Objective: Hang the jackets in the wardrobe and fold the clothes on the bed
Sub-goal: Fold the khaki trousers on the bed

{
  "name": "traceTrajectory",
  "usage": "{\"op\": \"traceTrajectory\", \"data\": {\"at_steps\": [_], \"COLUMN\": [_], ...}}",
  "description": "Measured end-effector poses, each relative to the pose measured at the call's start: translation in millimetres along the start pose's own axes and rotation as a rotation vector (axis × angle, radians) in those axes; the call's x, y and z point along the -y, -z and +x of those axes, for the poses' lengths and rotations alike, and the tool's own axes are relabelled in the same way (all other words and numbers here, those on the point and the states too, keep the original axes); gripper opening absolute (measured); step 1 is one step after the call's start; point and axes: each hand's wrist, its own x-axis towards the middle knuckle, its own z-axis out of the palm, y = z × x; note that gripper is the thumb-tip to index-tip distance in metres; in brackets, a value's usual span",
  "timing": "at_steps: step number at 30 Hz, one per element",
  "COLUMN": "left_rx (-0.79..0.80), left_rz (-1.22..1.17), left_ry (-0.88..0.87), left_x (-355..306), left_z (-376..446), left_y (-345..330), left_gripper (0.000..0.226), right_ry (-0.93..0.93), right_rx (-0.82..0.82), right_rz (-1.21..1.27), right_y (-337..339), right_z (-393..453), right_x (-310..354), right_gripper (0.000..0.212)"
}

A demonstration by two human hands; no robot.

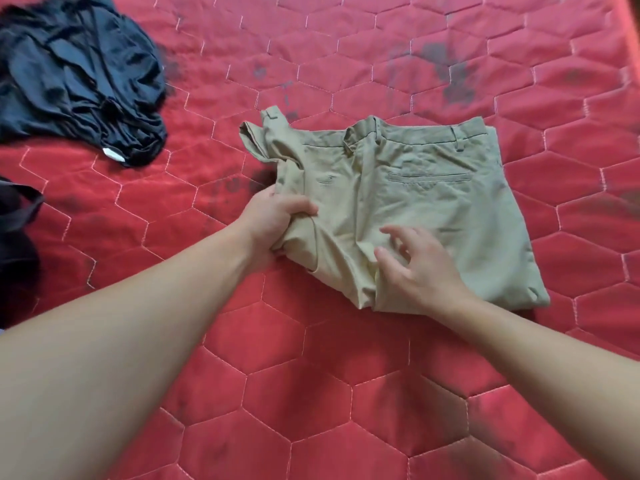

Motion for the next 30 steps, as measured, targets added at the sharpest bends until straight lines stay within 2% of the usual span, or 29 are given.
{"op": "traceTrajectory", "data": {"at_steps": [3,5,7,9,10,12,14,16,18,19,21,22,24,25,28,30], "left_rx": [-0.010,0.019,0.047,0.077,0.144,0.319,0.359,0.232,-0.004,-0.148,-0.369,-0.377,-0.252,-0.173,0.024,0.030], "left_rz": [0.255,0.444,0.584,0.714,0.702,0.554,0.451,0.527,0.664,0.714,0.724,0.655,0.425,0.344,0.280,0.321], "left_ry": [-0.221,-0.338,-0.406,-0.398,-0.344,-0.194,-0.181,-0.368,-0.560,-0.573,-0.402,-0.257,-0.037,0.023,0.077,0.042], "left_x": [-27,-39,-41,-33,-25,-9,14,32,44,47,50,50,54,58,72,81], "left_z": [-14,-25,-32,-34,-34,-33,-27,-20,-13,-9,3,8,13,13,12,15], "left_y": [-47,-83,-125,-165,-183,-209,-213,-196,-169,-155,-129,-120,-113,-113,-112,-105], "left_gripper": [0.022,0.030,0.042,0.059,0.064,0.062,0.045,0.027,0.026,0.030,0.042,0.050,0.059,0.057,0.043,0.038], "right_ry": [-0.287,-0.459,-0.481,-0.470,-0.544,-0.751,-0.792,-0.813,-0.771,-0.754,-0.737,-0.724,-0.700,-0.687,-0.664,-0.647], "right_rx": [0.032,0.137,0.269,0.259,0.219,0.160,0.264,0.384,0.302,0.256,0.257,0.279,0.299,0.283,0.207,0.207], "right_rz": [0.590,0.893,1.250,1.504,1.457,1.155,1.083,0.947,0.751,0.720,0.801,0.868,0.895,0.822,0.589,0.545], "right_y": [12,32,57,84,96,113,121,116,108,106,107,109,109,107,100,99], "right_z": [11,21,28,32,31,28,24,22,25,26,26,26,21,19,21,23], "right_x": [23,25,8,-22,-39,-72,-97,-101,-99,-99,-102,-107,-116,-120,-127,-129], "right_gripper": [0.022,0.034,0.054,0.058,0.056,0.053,0.049,0.046,0.037,0.034,0.034,0.034,0.029,0.023,0.011,0.010]}}
